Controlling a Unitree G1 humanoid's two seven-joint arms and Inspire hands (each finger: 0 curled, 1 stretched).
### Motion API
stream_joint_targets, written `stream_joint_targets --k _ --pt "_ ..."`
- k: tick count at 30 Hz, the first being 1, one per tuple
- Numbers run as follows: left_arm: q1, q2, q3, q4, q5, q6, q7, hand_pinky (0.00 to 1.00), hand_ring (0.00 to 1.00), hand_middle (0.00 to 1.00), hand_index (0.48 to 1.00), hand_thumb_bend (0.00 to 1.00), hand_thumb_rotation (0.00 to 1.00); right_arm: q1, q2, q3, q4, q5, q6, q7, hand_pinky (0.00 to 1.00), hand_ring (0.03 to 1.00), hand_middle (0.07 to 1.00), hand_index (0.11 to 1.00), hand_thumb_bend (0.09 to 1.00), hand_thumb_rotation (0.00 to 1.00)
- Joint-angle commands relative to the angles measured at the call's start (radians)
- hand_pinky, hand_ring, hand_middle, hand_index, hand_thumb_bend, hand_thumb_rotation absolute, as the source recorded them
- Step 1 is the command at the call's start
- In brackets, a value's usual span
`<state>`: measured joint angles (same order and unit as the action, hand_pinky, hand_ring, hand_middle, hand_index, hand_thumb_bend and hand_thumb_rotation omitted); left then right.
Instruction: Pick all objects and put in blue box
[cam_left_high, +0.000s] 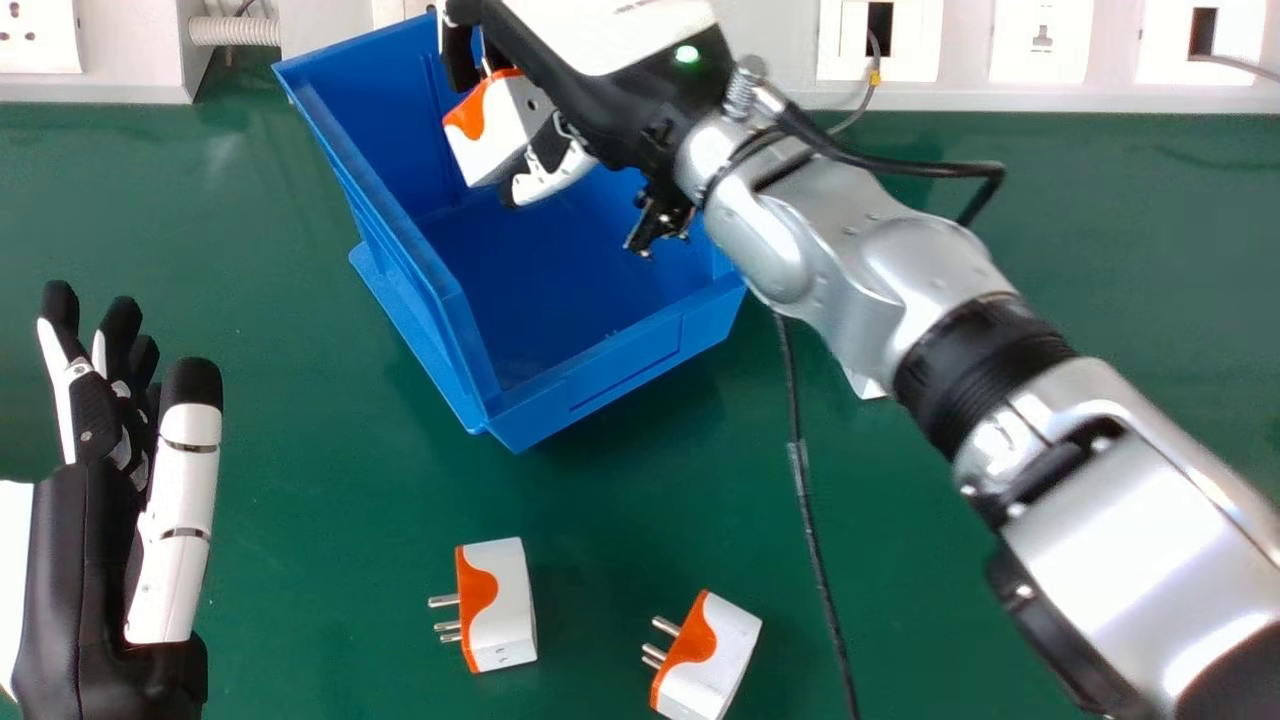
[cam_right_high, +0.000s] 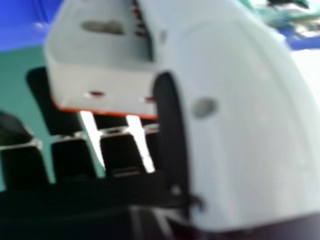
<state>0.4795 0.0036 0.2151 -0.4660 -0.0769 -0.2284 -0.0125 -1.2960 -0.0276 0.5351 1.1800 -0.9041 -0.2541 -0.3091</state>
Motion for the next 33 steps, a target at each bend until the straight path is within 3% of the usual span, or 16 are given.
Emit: stream_joint_targets --k 1,7,11,16,17,21,22,23,24,26,27,28,29,31,33 --pt "0.01 -0.003 0.002 -0.033 0.002 -0.02 0.004 1.0 1.0 1.0 1.0 0.49 0.8 -0.071 0.017 0.01 0.024 0.013 0.021 -0.011 0.17 0.363 0.458 0.533 0.501 0.0" --pt "0.016 -0.004 0.006 -0.029 -0.002 -0.035 0.0 1.0 1.0 1.0 1.0 0.51 0.8 -0.09 0.054 0.032 0.085 0.022 0.093 0.048 0.22 0.381 0.479 0.523 0.505 0.0" --pt "0.019 -0.008 0.006 -0.031 -0.015 -0.04 -0.003 1.0 1.0 1.0 1.0 0.52 0.8 -0.079 0.058 0.038 0.091 0.028 0.117 0.079 0.25 0.391 0.488 0.518 0.507 0.0" --pt "0.023 -0.01 0.004 -0.038 -0.004 -0.033 0.002 1.0 1.0 1.0 1.0 0.52 0.81 -0.046 0.047 0.035 0.083 0.049 0.103 0.059 0.29 0.402 0.512 0.504 0.509 0.0" --pt "0.023 -0.008 0.005 -0.038 0.013 -0.034 0.007 1.0 1.0 1.0 1.0 0.53 0.81 -0.041 0.04 0.042 0.08 0.048 0.096 0.062 0.3 0.403 0.512 0.509 0.509 0.0" --pt "0.018 -0.007 0.003 -0.034 0.036 -0.04 0.014 1.0 1.0 1.0 1.0 0.53 0.8 -0.036 0.021 0.073 0.078 0.031 0.106 0.081 0.32 0.403 0.512 0.516 0.509 0.0" --pt "0.016 -0.007 0.003 -0.03 0.036 -0.046 0.011 1.0 1.0 1.0 1.0 0.54 0.8 -0.032 0.015 0.077 0.074 0.031 0.104 0.076 0.4 0.496 0.593 0.59 0.537 0.06" --pt "0.014 -0.01 0.002 -0.029 0.033 -0.046 0.012 1.0 1.0 1.0 1.0 0.54 0.8 -0.029 0.01 0.084 0.073 0.028 0.104 0.072 0.4 0.496 0.593 0.59 0.537 0.06" --pt "0.014 -0.01 0.001 -0.029 0.03 -0.046 0.011 1.0 1.0 1.0 1.0 0.53 0.81 -0.027 0.006 0.09 0.07 0.025 0.105 0.069 0.49 0.586 0.674 0.665 0.577 0.13" --pt "0.01 -0.01 0.001 -0.026 0.03 -0.044 0.012 1.0 1.0 1.0 1.0 0.53 0.81 -0.021 -0.004 0.098 0.062 0.025 0.103 0.055 0.49 0.586 0.674 0.665 0.577 0.13" --pt "0.008 -0.009 0.001 -0.024 0.029 -0.045 0.011 1.0 1.0 1.0 1.0 0.51 0.8 -0.019 -0.008 0.1 0.057 0.027 0.102 0.051 0.57 0.669 0.739 0.732 0.618 0.23" --pt "0.006 -0.01 0.001 -0.023 0.029 -0.042 0.012 1.0 1.0 1.0 1.0 0.51 0.8 -0.018 -0.012 0.101 0.052 0.029 0.103 0.048 0.57 0.669 0.739 0.732 0.618 0.23" --pt "0.004 -0.01 0.0 -0.023 0.027 -0.041 0.011 1.0 1.0 1.0 1.0 0.51 0.8 -0.016 -0.014 0.102 0.049 0.03 0.104 0.041 0.64 0.735 0.792 0.786 0.654 0.33" --pt "0.002 -0.01 -0.001 -0.023 0.031 -0.038 0.012 1.0 1.0 1.0 1.0 0.51 0.81 -0.01 -0.02 0.103 0.04 0.032 0.102 0.027 0.76 0.831 0.867 0.863 0.701 0.49" --pt "0.0 -0.008 -0.002 -0.025 0.046 -0.036 0.016 1.0 1.0 1.0 1.0 0.51 0.81 -0.004 -0.025 0.103 0.032 0.034 0.099 0.014 0.83 0.892 0.915 0.913 0.73 0.59"
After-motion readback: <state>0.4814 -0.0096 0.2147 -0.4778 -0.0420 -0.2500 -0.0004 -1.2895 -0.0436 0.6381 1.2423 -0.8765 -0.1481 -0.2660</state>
